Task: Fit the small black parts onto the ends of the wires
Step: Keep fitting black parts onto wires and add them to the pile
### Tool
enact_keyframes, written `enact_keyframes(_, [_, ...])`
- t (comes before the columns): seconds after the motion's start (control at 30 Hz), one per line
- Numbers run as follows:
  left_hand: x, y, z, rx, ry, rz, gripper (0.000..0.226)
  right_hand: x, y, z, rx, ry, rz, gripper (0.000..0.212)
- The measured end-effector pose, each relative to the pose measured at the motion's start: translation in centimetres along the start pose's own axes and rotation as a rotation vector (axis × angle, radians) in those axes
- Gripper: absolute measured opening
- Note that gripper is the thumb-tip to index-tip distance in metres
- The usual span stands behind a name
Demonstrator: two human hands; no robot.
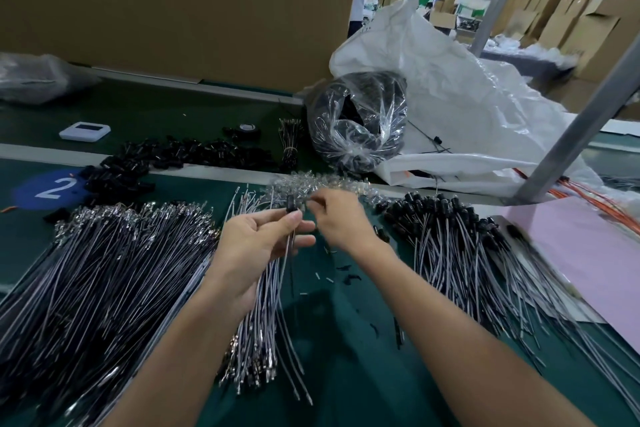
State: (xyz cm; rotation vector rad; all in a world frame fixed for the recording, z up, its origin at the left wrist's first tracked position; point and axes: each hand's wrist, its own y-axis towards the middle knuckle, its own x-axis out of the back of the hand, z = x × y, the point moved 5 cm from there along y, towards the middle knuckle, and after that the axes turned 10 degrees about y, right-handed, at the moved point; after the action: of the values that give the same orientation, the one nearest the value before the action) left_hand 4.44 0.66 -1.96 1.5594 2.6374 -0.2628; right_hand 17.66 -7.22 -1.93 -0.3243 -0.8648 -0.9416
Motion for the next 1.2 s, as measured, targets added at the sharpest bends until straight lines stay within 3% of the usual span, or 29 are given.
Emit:
enact_keyframes(0.3, [-0.7, -0.3, 0.1, -0.007, 0.058, 0.025, 0.014, -1.4, 1.3, 0.5, -0.034, -0.135, -0.050, 0.017])
enact_keyframes(0.5, [-1.2, -0.5, 0.2, -0.045, 0.120, 0.029, 0.010, -0.9, 1.5, 0.7, -0.030, -0.134, 0.020, 0.007])
enact_keyframes(0.8, [-1.2, 0.4, 0.7, -0.090, 0.256, -0.017, 0.008, 4.3, -4.6, -1.8, 0.103, 0.529, -0.193, 0.009])
enact_keyframes(1.0, [-2.3, 0.3, 0.7, -0.200, 0.460, -0.031, 0.012, 4.2, -7.4, -2.1, 0.155, 0.665, -0.158, 0.012])
enact_keyframes(1.2, [-2.4, 0.3, -0.2, -0.296, 0.630, -0.080, 0.011, 4.1, -8.0, -2.4, 0.167, 0.710, -0.257, 0.010])
